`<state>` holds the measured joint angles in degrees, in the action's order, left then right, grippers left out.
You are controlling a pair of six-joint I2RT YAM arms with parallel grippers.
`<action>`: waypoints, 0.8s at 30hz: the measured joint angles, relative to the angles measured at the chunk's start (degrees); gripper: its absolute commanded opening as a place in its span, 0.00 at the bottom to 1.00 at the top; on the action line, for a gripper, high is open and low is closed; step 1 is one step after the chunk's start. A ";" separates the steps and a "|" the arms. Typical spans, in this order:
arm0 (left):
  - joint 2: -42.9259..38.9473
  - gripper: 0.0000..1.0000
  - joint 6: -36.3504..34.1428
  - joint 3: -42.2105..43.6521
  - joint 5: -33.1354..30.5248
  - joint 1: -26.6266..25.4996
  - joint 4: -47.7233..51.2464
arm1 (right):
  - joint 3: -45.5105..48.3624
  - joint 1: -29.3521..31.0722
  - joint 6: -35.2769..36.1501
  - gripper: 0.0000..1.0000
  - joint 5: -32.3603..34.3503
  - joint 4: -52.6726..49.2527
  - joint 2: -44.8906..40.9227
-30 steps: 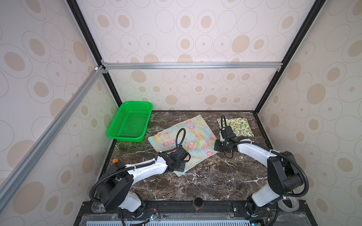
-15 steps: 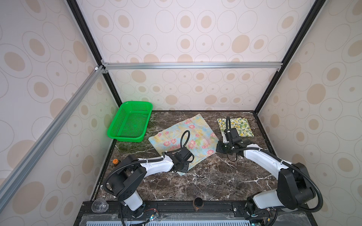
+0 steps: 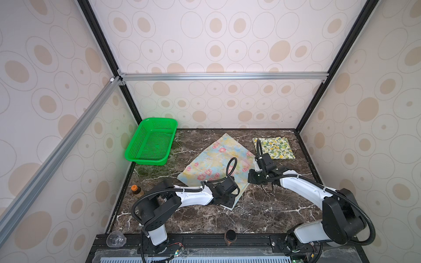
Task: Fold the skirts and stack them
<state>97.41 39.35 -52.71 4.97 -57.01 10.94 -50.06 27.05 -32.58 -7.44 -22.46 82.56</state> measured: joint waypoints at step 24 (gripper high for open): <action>-28.28 0.53 3.85 16.57 9.75 48.50 6.49 | -5.29 14.47 0.70 0.00 -3.61 0.44 9.90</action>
<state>69.12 43.20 -36.14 14.72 -8.51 17.43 -55.35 41.52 -31.88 -11.05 -22.02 92.47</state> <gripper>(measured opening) 0.526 0.041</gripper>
